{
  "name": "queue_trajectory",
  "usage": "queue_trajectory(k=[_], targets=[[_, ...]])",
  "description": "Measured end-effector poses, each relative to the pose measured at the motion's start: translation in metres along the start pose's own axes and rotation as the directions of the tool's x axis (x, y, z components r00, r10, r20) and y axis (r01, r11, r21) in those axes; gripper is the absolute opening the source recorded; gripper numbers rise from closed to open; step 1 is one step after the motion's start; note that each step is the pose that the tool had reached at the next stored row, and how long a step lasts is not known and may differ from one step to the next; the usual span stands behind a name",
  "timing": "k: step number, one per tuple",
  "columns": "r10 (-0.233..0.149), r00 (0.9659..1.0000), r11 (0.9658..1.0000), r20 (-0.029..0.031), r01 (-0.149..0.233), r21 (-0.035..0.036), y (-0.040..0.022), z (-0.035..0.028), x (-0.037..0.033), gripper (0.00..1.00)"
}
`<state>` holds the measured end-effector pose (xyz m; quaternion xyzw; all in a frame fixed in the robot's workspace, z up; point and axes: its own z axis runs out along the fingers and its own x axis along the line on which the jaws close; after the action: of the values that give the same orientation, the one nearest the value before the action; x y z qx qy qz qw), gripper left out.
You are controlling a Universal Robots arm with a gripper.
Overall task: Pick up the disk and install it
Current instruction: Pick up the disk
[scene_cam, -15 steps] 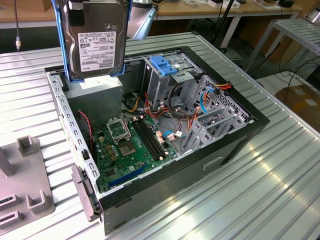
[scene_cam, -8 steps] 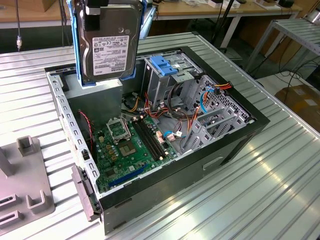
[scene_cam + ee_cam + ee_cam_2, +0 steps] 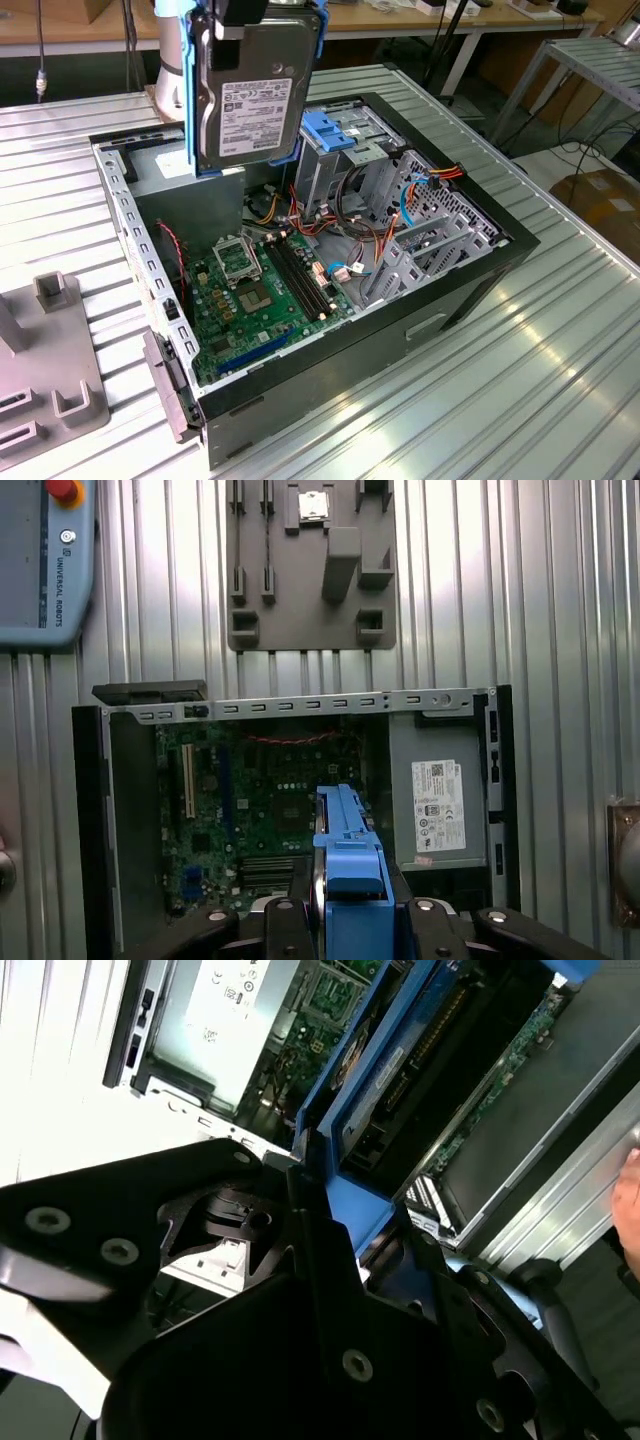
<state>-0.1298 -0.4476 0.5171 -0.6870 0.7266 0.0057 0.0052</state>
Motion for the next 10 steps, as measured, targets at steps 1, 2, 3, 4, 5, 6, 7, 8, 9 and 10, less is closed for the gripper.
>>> queue_trajectory(k=[1,2,3,4,5,6,7,8,9,10], targets=[[0.0,1.0,1.0,-0.0001,0.0,-0.0001,-0.0048,0.0002,0.0014,0.37],[0.0,1.0,1.0,-0.0002,0.0,-0.0001,-0.0077,0.0003,0.002,0.37],[0.0,1.0,1.0,0.0,0.0,0.0,-0.0103,0.0005,0.0025,0.37],[0.0,1.0,1.0,0.0001,0.0,0.0001,-0.0132,0.0007,0.0027,0.37],[0.0,1.0,1.0,0.0001,0.0,0.0,-0.0136,0.0006,0.0027,0.37],[0.0,1.0,1.0,0.0001,0.0,0.0,-0.0136,0.0007,0.0027,0.37],[0.0,1.0,1.0,0.0,0.0,0.0,-0.0137,0.0006,0.0027,0.37],[0.0,1.0,1.0,-0.0001,0.0,0.0,-0.0137,0.0006,0.0026,0.37],[0.0,1.0,1.0,0.0,0.0,0.0,-0.0138,0.0006,0.0026,0.37],[0.0,1.0,1.0,0.0,0.0,0.0,-0.0139,0.0007,0.0026,0.37]])
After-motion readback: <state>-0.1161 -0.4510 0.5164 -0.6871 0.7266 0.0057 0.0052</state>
